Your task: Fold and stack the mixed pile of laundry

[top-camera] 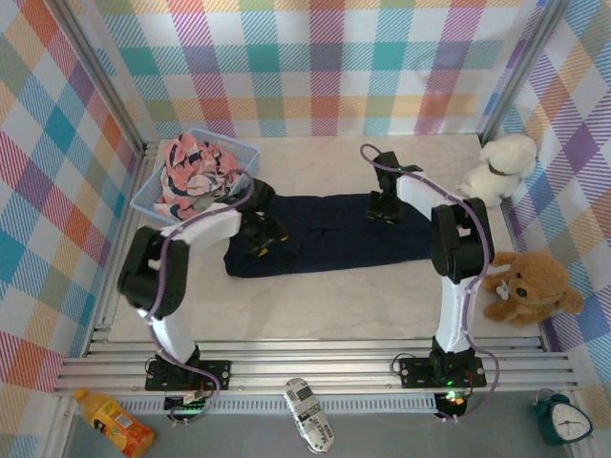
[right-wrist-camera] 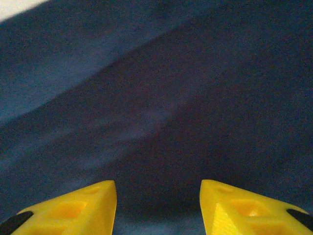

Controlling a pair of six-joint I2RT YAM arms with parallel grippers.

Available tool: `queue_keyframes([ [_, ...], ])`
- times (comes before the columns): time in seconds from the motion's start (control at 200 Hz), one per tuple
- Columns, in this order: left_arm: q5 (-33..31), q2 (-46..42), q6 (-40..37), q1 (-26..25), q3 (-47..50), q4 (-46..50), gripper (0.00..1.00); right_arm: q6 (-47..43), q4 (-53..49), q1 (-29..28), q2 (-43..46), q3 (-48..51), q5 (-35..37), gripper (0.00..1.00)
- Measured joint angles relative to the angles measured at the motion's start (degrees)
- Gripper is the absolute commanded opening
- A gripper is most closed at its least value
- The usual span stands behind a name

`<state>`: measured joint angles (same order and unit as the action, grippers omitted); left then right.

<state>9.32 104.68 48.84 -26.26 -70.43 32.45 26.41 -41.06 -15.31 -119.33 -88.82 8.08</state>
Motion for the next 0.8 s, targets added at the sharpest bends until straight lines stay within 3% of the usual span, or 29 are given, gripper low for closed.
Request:
queue_keyframes([
  [0.2,-0.5,11.5,1.7,-3.0,-12.2,1.4,0.6,-1.6,-1.5,0.1,-1.2,0.2,3.1,0.49],
  [0.31,-0.9,17.6,0.6,-3.0,-20.9,2.8,0.61,0.5,-1.1,0.0,3.3,7.0,3.1,0.49],
  [0.535,-0.7,37.4,-5.2,-2.8,-54.7,10.2,0.73,9.3,-2.3,-2.8,16.9,25.6,-4.0,0.5],
  [0.675,0.8,50.6,-8.1,-1.8,-79.5,16.5,0.85,12.7,-4.6,-9.0,18.0,25.4,-7.9,0.56],
  [0.8,2.8,51.0,-9.5,0.8,-81.9,20.1,0.85,13.6,-7.3,-9.2,21.0,21.6,-8.9,0.59],
])
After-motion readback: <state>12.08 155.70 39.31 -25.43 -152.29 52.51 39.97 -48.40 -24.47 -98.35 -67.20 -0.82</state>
